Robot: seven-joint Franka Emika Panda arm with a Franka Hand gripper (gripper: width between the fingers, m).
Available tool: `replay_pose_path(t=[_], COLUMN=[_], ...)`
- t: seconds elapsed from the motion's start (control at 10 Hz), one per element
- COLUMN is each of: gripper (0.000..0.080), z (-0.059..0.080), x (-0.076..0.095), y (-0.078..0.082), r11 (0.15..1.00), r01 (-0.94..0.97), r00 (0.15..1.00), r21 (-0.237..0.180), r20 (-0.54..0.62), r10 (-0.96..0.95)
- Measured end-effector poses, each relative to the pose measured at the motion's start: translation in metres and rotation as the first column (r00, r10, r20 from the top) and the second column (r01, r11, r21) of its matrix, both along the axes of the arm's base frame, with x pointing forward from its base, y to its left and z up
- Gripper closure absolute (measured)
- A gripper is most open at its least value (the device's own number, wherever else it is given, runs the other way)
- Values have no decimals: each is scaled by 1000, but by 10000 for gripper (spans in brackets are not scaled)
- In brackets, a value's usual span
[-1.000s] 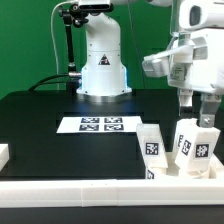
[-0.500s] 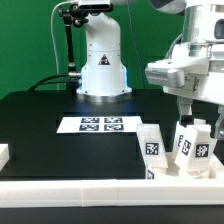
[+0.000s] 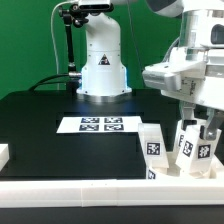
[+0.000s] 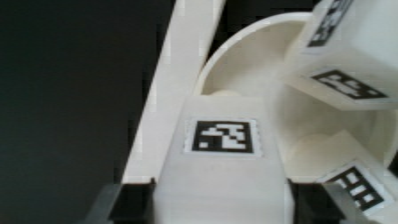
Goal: Assemble stool
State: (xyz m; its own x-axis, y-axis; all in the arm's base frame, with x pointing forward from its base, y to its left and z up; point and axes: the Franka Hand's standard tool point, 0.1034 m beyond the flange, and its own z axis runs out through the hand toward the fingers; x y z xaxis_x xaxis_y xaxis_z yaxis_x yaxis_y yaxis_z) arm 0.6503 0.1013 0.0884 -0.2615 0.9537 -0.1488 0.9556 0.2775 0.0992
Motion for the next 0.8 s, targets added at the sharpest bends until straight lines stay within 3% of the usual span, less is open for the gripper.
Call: replay_pose_path(t=[0.3,0.8], gripper=[459,459], z=[0,-1], x=[0,-2], y=[0,-3], r11=[1000,897], r01=[29,441], r00=[1000,897], r21=[4,36], r20=[2,3], r10=[-29,-441])
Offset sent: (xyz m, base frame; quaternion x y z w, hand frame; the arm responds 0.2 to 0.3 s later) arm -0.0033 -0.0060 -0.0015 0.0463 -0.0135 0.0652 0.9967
